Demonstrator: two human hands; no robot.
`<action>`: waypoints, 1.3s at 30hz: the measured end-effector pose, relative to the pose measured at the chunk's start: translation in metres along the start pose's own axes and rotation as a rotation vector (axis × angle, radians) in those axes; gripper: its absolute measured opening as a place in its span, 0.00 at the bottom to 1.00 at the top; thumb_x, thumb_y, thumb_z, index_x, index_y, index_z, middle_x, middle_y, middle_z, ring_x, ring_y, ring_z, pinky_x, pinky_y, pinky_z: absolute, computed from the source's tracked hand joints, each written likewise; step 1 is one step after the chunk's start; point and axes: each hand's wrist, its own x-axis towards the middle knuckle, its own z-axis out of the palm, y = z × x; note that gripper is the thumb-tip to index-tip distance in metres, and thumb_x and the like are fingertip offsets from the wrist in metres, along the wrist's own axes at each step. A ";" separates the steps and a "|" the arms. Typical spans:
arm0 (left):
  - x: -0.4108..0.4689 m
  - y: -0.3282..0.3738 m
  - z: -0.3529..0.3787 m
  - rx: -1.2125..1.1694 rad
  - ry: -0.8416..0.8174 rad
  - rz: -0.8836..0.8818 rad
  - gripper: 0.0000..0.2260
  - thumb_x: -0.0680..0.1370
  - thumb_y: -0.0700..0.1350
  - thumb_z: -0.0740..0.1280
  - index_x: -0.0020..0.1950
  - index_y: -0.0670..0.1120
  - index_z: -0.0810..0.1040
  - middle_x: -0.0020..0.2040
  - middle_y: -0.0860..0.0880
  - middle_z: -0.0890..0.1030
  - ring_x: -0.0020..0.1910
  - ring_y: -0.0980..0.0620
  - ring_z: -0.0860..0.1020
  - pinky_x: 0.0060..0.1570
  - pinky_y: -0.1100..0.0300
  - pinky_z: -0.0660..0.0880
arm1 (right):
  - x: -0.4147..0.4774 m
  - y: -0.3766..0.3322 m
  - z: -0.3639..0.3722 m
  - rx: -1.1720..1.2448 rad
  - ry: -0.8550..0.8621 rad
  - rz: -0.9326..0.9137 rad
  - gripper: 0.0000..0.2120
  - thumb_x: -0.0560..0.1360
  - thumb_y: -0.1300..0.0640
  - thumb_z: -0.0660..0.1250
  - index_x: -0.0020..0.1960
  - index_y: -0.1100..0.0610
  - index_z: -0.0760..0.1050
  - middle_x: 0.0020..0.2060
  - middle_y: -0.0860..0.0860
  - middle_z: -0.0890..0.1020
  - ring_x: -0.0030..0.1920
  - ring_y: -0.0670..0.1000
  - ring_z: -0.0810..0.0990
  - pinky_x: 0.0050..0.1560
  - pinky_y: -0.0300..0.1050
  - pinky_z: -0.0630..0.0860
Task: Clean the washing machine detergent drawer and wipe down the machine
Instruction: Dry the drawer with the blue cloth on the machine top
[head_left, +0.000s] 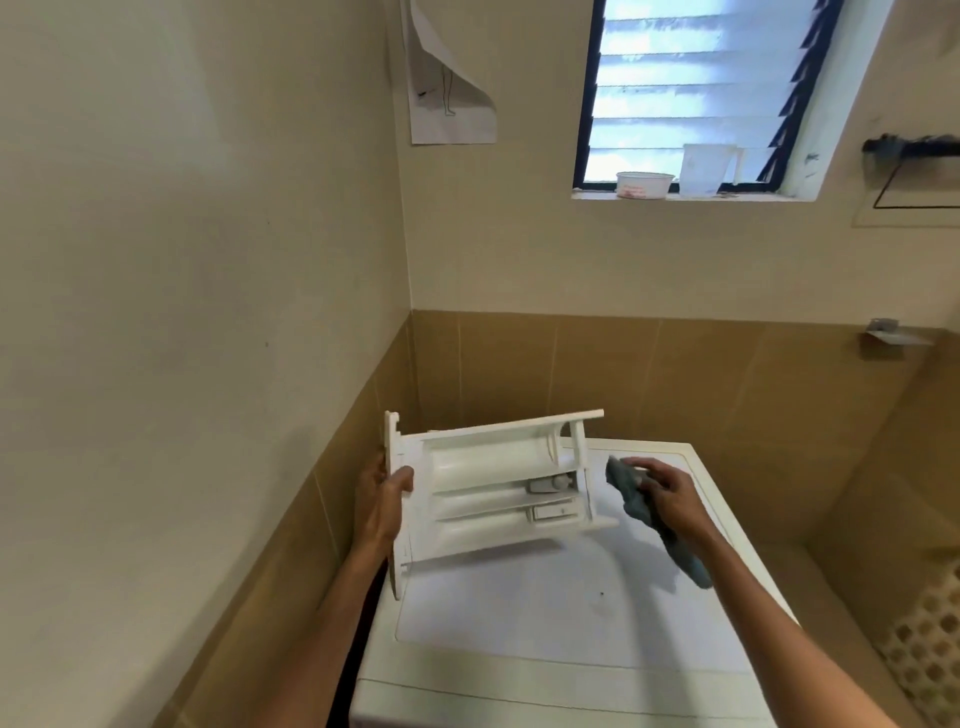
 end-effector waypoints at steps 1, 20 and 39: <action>0.006 -0.003 0.000 -0.014 -0.003 0.002 0.18 0.53 0.52 0.63 0.40 0.48 0.75 0.36 0.48 0.76 0.37 0.47 0.73 0.41 0.52 0.70 | 0.001 -0.001 -0.001 0.137 0.043 0.004 0.13 0.77 0.72 0.56 0.55 0.62 0.76 0.47 0.58 0.81 0.35 0.41 0.83 0.32 0.32 0.76; 0.019 -0.045 0.028 -0.031 0.043 -0.329 0.31 0.57 0.48 0.60 0.57 0.37 0.74 0.44 0.43 0.74 0.41 0.45 0.72 0.34 0.59 0.67 | 0.006 -0.001 0.014 -0.302 0.095 0.121 0.14 0.80 0.63 0.56 0.61 0.59 0.75 0.56 0.59 0.79 0.50 0.58 0.79 0.38 0.35 0.74; 0.052 -0.098 0.040 0.179 -0.148 -0.530 0.05 0.70 0.44 0.61 0.38 0.43 0.71 0.42 0.42 0.72 0.43 0.43 0.72 0.35 0.59 0.65 | 0.010 0.010 -0.002 -0.481 0.003 0.214 0.14 0.78 0.60 0.59 0.60 0.57 0.77 0.55 0.59 0.81 0.53 0.58 0.79 0.45 0.41 0.69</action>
